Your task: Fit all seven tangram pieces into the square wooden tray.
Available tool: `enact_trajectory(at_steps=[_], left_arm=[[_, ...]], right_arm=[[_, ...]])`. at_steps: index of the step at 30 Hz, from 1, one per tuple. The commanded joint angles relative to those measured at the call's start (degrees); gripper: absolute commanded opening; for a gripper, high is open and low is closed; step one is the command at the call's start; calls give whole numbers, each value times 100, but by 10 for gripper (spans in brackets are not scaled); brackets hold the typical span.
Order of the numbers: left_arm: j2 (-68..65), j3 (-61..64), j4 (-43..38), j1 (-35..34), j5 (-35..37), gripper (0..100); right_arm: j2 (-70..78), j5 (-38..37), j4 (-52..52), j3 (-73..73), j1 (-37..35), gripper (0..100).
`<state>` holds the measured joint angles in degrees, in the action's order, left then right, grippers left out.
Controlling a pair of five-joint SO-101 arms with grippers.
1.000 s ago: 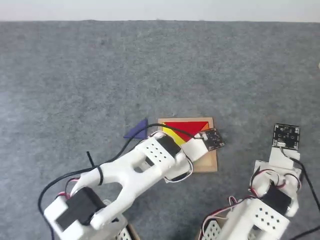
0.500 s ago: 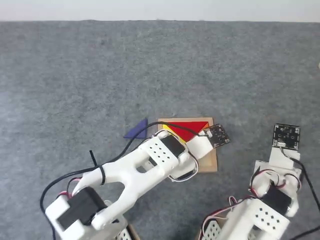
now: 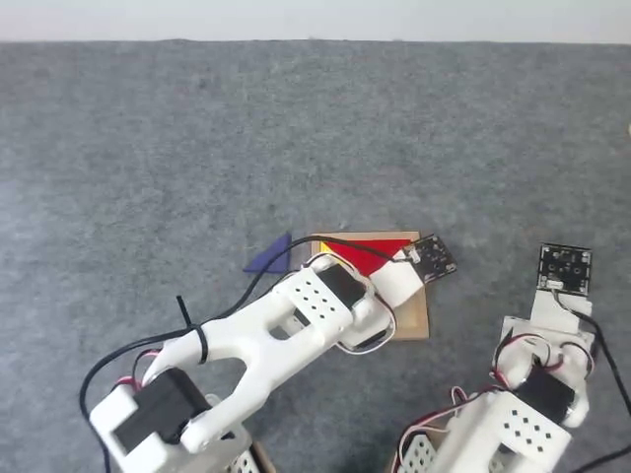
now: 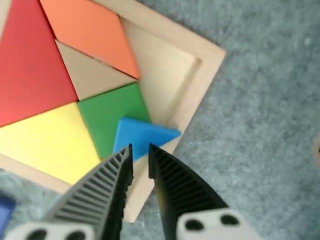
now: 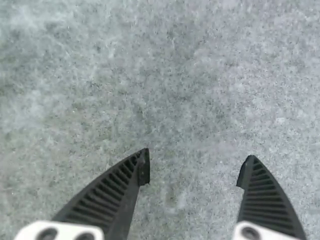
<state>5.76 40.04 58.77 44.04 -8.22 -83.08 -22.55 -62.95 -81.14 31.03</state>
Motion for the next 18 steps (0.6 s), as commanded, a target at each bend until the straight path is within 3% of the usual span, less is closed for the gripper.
enact_trajectory(at_steps=[1,18], left_arm=[[97,-224,-105,-9,167,64],[26,-470,-422,70,176,65]], right_arm=[[-110,-88,110,18,92,296],[-110,-88,110,18,84,296]])
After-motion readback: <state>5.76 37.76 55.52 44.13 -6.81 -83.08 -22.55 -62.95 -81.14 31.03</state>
